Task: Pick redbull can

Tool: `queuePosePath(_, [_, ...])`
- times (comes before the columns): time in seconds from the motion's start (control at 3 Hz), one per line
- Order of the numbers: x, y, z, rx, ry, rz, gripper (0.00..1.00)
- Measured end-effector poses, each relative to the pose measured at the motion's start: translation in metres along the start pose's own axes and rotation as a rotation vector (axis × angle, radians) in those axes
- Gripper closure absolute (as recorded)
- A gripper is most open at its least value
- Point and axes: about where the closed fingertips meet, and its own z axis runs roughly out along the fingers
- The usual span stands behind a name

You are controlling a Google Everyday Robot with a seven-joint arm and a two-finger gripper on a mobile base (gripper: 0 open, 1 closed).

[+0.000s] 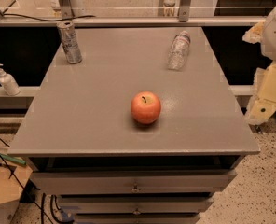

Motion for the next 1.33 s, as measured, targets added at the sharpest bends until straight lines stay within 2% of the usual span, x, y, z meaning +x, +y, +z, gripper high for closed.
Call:
queuePosePath(0.33, [0.000,0.000,0.000,0.000,0.000,0.000,0.00])
queuePosePath(0.67, [-0.019,-0.005,-0.002,0.009,-0.082,-0.021,0.00])
queuePosePath(1.0, [-0.036,0.000,-0.007,-0.002,-0.147,-0.026,0.00])
queuePosePath(1.33, [-0.036,0.000,-0.007,-0.001,-0.145,-0.026,0.00])
